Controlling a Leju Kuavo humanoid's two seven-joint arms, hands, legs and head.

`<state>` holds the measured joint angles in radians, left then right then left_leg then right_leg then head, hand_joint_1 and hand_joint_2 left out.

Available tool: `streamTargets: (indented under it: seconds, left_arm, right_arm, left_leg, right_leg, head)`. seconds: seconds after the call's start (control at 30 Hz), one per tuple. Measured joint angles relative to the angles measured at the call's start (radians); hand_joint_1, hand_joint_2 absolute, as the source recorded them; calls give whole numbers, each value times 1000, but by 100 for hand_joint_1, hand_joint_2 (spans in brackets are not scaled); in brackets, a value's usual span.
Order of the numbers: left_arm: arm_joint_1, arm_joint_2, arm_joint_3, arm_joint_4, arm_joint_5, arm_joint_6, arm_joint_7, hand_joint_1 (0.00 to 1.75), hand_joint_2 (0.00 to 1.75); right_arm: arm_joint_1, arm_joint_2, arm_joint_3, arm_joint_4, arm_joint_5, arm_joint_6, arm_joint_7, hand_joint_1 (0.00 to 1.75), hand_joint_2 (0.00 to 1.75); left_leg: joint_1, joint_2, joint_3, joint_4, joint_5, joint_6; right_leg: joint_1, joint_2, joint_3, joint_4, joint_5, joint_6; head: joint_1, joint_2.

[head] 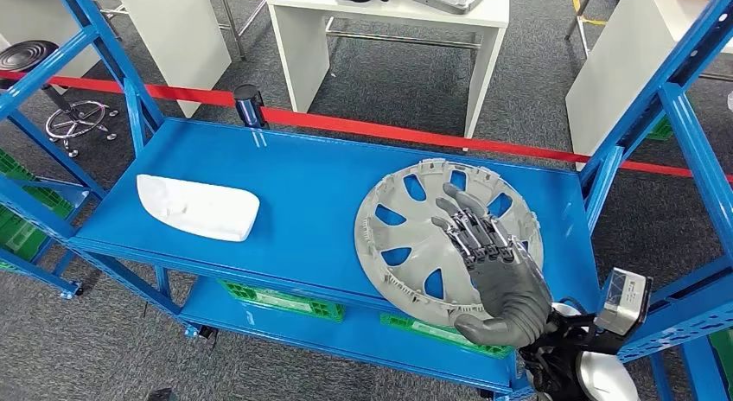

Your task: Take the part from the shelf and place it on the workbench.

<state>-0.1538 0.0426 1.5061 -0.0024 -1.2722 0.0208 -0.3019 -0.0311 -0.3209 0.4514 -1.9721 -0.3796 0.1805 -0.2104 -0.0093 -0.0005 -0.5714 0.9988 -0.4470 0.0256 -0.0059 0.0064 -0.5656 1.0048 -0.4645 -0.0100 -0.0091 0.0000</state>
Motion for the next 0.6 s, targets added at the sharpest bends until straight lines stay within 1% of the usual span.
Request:
streamTargets:
  seconds: [0.03,0.07,0.1,0.13,0.17,0.2,0.23,0.27,0.3,0.33,0.37,0.4,0.43,0.47,0.5,0.53,0.57,0.6]
  left_arm:
    - [0,1,0,0,0,2,0,0,0]
    - [0,1,0,0,-2,5,-1,0,0]
    - [-1,1,0,0,-4,8,-1,0,0]
    - [-1,0,0,0,-5,10,-1,0,0]
    - [-1,-1,0,0,-5,9,0,0,0]
    - [-1,-1,0,0,-5,7,2,0,0]
    - [0,-2,0,0,-2,4,5,0,0]
    - [1,-2,0,0,0,-1,7,0,0]
    - [1,-3,0,0,3,-5,8,0,0]
    - [1,-4,0,0,5,-8,8,0,0]
    - [1,-4,0,0,6,-10,8,0,0]
    - [1,-5,0,0,6,-11,8,0,0]
    - [1,-5,0,0,7,-10,6,0,0]
    - [1,-5,0,0,6,-7,3,0,0]
    - [1,-5,0,0,5,-4,1,0,0]
    - [2,-4,0,0,4,0,-1,0,0]
    - [2,-4,0,0,3,4,-2,0,0]
    - [3,-4,0,0,2,6,-3,0,0]
  right_arm:
    - [1,-1,0,0,0,0,0,0,175]
    - [0,-1,0,-1,0,0,0,0,175]
    - [0,-3,-1,-1,0,1,-1,0,175]
    - [1,-5,-1,-1,0,1,-1,0,175]
    - [3,-6,-1,-1,0,0,-1,0,175]
    - [6,-6,-1,0,0,0,-1,0,175]
    - [9,-7,-1,0,0,1,-1,0,175]
    - [11,-7,0,1,0,1,-1,0,175]
    - [11,-7,0,1,0,2,-1,0,175]
    - [11,-7,0,1,0,2,-1,0,175]
    - [10,-7,0,2,0,3,-1,0,175]
    - [10,-7,0,2,0,3,-1,0,175]
    - [8,-7,0,2,0,5,-2,0,175]
    - [8,-7,0,2,0,7,-2,0,175]
    - [8,-7,0,2,0,10,-4,0,175]
    - [7,-7,0,2,0,14,-5,0,175]
    - [7,-7,0,2,0,16,-6,0,175]
    - [7,-7,0,2,0,18,-6,0,175]
  left_leg:
    - [2,1,3,-9,4,2]
    - [5,1,7,-21,10,5]
    - [7,2,11,-32,17,8]
    - [10,2,13,-40,22,11]
    - [9,2,12,-43,26,13]
    - [9,3,9,-42,28,14]
    - [9,3,6,-40,30,13]
    - [10,3,3,-38,33,12]
    - [10,3,-1,-34,33,11]
    - [11,3,-4,-29,33,9]
    - [11,2,-9,-22,32,6]
    - [10,1,-15,-16,30,2]
    - [9,0,-20,-8,28,-4]
    - [7,0,-24,-2,27,-10]
    - [7,-1,-27,1,27,-16]
    - [9,-1,-30,6,26,-21]
    - [10,-1,-37,15,17,-26]
    - [12,-1,-49,41,-4,-32]
  right_leg:
    - [0,-1,-2,1,-1,3]
    - [0,-2,-7,11,-9,5]
    - [1,-2,-21,41,-27,5]
    - [-1,-3,-45,92,-54,3]
    - [-1,-3,-76,159,-86,1]
    - [-2,-3,-105,225,-113,3]
    - [-4,-3,-122,268,-126,8]
    - [-6,-3,-121,274,-124,16]
    - [-8,-3,-98,236,-105,27]
    - [-12,-5,-60,168,-80,38]
    - [-14,-6,-18,98,-58,43]
    - [-14,-6,11,47,-39,43]
    - [-13,-5,26,19,-32,37]
    - [-11,-3,28,12,-32,27]
    - [-11,-1,23,14,-29,18]
    - [-13,-1,21,10,-30,9]
    - [-14,-1,19,10,-27,2]
    - [-16,-1,17,9,-23,-5]
  head:
    - [0,0]
    - [1,0]
    - [2,0]
    - [3,0]
    - [4,0]
    - [4,0]
    - [4,0]
    - [4,0]
    - [5,0]
    - [5,0]
    - [4,0]
    - [4,0]
    - [4,0]
    - [3,0]
    - [3,0]
    - [3,0]
    - [2,0]
    - [1,0]
